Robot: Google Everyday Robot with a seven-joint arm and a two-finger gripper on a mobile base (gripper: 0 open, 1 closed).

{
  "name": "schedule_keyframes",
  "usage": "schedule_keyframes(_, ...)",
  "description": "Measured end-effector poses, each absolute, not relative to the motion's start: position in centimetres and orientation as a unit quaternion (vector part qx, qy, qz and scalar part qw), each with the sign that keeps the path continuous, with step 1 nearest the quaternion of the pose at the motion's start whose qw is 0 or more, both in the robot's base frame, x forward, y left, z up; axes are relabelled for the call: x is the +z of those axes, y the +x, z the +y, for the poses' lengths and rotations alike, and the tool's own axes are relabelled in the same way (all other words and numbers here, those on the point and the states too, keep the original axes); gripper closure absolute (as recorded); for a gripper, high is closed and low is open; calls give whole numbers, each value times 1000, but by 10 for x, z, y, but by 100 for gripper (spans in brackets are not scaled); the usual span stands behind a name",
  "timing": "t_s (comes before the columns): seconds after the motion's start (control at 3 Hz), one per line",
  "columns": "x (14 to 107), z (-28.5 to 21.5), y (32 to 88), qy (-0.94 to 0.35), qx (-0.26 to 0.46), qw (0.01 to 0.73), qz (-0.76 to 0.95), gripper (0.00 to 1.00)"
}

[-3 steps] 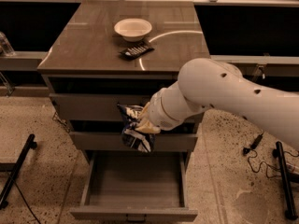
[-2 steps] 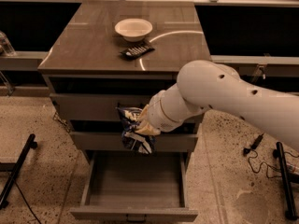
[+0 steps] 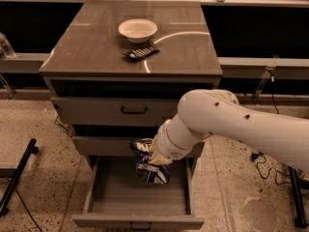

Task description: Place blue chip bag into bottom drawer

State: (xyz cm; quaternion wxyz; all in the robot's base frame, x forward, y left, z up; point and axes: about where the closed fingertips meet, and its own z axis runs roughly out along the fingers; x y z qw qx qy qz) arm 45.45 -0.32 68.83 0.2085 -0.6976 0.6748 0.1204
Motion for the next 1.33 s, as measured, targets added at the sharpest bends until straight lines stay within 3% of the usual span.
schedule_keyframes(1.0,656,-6,497,-697,99,198,683,100)
schedule_keyframes(1.33,603,-11,525,-698,97,213,677,100)
